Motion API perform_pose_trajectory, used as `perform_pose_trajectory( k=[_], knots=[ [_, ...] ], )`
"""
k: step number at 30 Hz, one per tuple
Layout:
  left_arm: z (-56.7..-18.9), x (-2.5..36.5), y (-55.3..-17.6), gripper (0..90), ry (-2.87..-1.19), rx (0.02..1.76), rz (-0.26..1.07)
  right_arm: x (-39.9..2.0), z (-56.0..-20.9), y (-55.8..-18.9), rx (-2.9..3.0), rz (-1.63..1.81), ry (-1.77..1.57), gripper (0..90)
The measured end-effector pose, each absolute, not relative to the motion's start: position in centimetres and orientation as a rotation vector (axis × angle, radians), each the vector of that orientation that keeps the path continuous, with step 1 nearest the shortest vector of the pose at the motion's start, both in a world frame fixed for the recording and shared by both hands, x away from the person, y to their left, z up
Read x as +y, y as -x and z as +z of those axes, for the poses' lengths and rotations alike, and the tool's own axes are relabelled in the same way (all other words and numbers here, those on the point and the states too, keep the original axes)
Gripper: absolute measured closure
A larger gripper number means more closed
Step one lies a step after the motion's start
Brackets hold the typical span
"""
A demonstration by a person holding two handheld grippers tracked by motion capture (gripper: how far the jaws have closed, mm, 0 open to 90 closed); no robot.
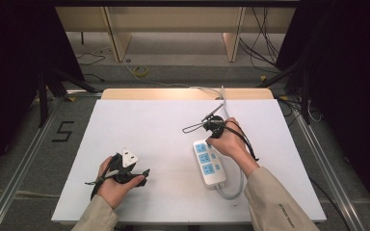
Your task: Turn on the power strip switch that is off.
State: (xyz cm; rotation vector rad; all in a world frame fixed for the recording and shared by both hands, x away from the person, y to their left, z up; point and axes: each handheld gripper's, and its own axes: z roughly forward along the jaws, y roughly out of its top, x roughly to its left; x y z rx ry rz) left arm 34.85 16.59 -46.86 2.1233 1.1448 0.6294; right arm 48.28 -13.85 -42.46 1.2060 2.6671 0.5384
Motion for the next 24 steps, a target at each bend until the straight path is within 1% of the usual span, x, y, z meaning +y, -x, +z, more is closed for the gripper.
perform_pose_trajectory(
  k=[24],
  knots=[
    [-46.89,16.53,-34.88,22.7,-2.131,1.138,0.629,-13.89,-42.99,-48.74,2.66,0.52,-1.228,90.0]
  ],
)
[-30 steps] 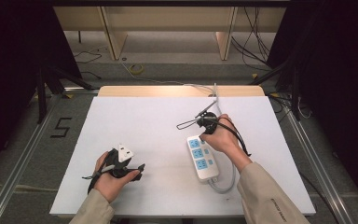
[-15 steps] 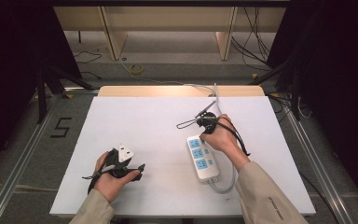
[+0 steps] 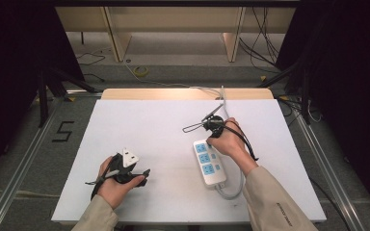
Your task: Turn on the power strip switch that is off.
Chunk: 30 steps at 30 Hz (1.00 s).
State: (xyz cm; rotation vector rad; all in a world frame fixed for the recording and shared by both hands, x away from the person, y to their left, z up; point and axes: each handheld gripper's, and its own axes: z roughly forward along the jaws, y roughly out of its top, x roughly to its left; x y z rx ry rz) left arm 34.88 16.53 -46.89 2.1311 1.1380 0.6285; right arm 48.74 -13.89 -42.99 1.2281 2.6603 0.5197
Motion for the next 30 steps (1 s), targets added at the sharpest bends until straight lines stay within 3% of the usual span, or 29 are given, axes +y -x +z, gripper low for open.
perform_pose_trajectory(
  k=[30],
  knots=[
    [-46.77,16.4,-34.78,22.7,-2.129,1.134,0.633,-13.55,-43.33,-48.58,2.649,0.506,-1.247,90.0]
  ],
)
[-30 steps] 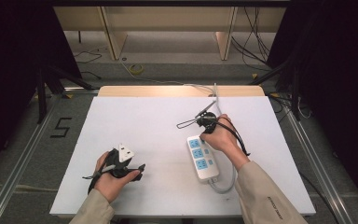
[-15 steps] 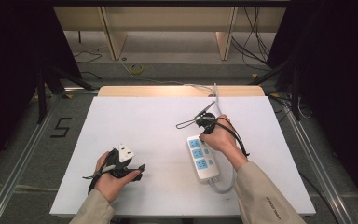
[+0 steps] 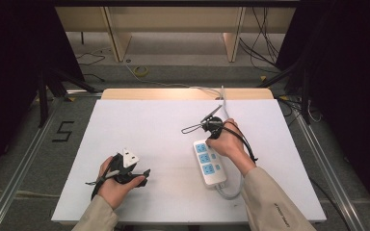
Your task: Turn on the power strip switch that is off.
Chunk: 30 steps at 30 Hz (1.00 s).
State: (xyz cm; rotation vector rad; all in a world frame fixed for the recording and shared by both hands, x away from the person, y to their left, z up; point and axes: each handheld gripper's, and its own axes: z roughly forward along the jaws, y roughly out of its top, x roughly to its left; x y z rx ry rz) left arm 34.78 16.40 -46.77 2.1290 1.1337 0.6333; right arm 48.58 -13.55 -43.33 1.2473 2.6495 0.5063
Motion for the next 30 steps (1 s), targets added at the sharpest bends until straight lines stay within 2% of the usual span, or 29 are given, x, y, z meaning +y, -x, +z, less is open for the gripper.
perform_pose_trajectory(
  k=[21,30],
  knots=[
    [-47.0,16.4,-34.8,22.6,-2.127,1.141,0.62,-14.2,-43.4,-48.5,2.662,0.55,-1.207,90.0],
    [-47.0,16.4,-34.8,22.6,-2.138,1.139,0.618,-15.5,-42.7,-47.6,2.639,0.616,-1.179,83.2]
  ],
)
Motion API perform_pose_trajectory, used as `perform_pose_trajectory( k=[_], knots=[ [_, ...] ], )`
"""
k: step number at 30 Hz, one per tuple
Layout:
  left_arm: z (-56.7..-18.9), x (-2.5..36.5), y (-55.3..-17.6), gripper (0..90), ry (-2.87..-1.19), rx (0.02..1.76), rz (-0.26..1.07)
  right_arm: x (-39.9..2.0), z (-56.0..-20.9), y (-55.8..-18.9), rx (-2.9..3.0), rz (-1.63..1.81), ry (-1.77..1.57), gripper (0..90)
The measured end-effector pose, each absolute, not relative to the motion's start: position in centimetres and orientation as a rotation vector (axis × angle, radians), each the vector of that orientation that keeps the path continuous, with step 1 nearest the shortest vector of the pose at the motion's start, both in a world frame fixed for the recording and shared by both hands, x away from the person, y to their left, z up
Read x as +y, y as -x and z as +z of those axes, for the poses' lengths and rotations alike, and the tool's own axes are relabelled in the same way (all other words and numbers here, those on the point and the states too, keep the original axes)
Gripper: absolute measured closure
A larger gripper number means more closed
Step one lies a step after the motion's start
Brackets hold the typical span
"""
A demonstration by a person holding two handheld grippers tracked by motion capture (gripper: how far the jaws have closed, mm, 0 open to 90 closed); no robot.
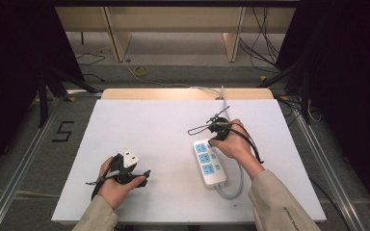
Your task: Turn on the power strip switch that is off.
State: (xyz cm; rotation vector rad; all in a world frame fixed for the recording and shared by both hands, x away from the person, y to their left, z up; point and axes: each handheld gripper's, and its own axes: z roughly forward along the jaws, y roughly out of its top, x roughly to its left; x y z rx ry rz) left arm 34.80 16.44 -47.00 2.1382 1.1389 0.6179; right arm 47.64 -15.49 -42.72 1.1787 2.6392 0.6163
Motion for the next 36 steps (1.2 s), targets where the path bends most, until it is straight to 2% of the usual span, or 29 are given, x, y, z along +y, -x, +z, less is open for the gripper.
perform_pose_trajectory(
  k=[11,23,29,36],
  knots=[
    [-47.1,16.6,-34.8,22.4,-2.131,1.15,0.608,-19.5,-42.5,-45.1,2.595,0.812,-1.234,68.0],
    [-47.3,16.7,-34.8,22.2,-2.137,1.158,0.6,-25.9,-44.2,-39.9,2.481,1.019,-1.232,51.9],
    [-47.4,16.7,-34.9,22.2,-2.13,1.162,0.599,-27.8,-45.1,-37.1,2.397,1.118,-1.209,48.7],
    [-47.6,16.8,-35.0,21.8,-2.132,1.168,0.588,-28.3,-45.1,-36.1,2.341,1.175,-1.16,47.2]
  ],
)
